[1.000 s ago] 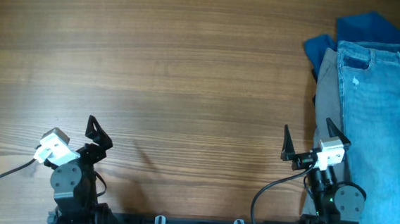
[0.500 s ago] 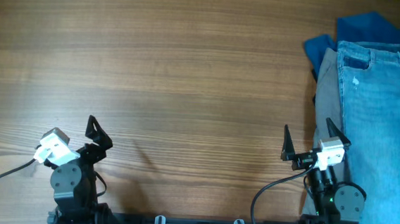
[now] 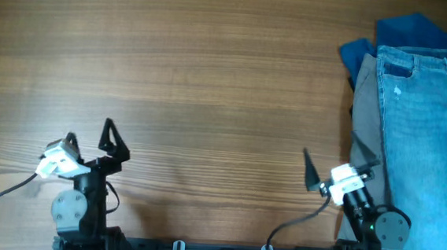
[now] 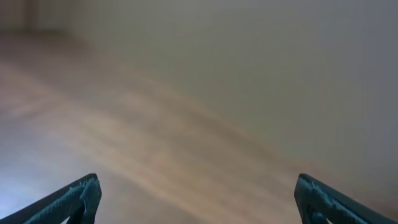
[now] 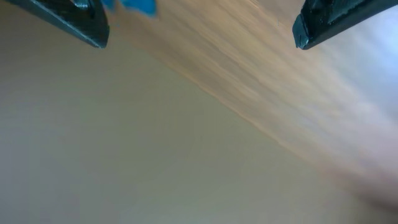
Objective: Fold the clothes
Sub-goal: 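Reach both grippers toward the light-blue jeans on the clothes pile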
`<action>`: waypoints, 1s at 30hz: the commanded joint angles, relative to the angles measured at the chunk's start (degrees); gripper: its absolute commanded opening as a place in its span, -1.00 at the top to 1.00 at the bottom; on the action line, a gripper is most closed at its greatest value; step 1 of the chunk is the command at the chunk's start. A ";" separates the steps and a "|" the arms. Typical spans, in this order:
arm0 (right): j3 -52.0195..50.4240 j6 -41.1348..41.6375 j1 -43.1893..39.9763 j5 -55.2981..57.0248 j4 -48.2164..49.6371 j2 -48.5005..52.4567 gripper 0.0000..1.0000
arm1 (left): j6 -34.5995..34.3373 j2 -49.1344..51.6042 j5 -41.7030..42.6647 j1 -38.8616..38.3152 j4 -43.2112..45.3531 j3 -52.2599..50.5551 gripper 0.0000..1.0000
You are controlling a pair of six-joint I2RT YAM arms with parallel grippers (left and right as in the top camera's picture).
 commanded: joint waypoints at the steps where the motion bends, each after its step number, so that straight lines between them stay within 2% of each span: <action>1: -0.11 -1.27 -0.28 -12.28 0.07 -0.24 -0.99 | 2.71 -0.31 8.72 -0.37 -0.09 3.13 -1.00; 2: -0.09 2.05 -0.28 -11.32 0.59 -0.24 -0.99 | 4.15 0.02 8.63 -0.35 -2.21 4.52 -1.00; 4: -0.09 16.48 -0.28 -6.45 0.22 -0.24 -0.99 | 5.31 2.27 8.48 -0.37 -6.93 7.06 -1.00; 8: -0.09 18.58 -0.28 -5.77 -0.37 -0.24 -1.00 | 5.27 4.87 8.52 -0.37 -7.06 7.37 -1.00; 11: 2.14 39.06 -0.28 4.26 0.98 -0.24 -0.99 | 5.29 6.64 8.50 -0.37 -7.08 8.57 -1.00; 12: 4.98 40.59 -0.28 5.49 0.52 0.00 -0.99 | 5.29 7.67 8.50 -0.37 -7.08 10.10 -0.99; 14: 10.73 40.52 -0.28 7.15 -2.12 1.88 -0.99 | 5.29 10.43 8.48 -0.37 -7.65 14.01 -0.99; 16: 20.72 40.50 -0.28 8.13 -10.01 8.39 -0.99 | 5.42 15.74 8.46 -0.37 -10.86 20.52 -0.99; 21: 43.30 39.93 -0.28 12.37 -29.99 32.96 -1.00 | 6.56 32.87 8.48 -0.37 -25.38 39.87 -1.00; 24: 61.40 30.69 -0.28 12.92 -40.37 55.89 -0.99 | 6.54 43.95 8.94 -0.37 -34.40 52.37 -1.00; 26: 70.16 28.41 -0.28 7.93 -44.35 66.84 -0.99 | 6.54 47.30 9.38 -0.37 -36.48 56.08 -1.00; 28: 74.38 25.24 -0.28 2.25 -46.07 75.56 -0.99 | 6.56 48.39 11.21 -0.37 -36.35 57.09 -1.00; 30: 74.90 26.86 -0.72 9.99 -42.91 81.66 -0.99 | 6.60 48.52 11.45 -0.37 -36.59 57.07 -1.00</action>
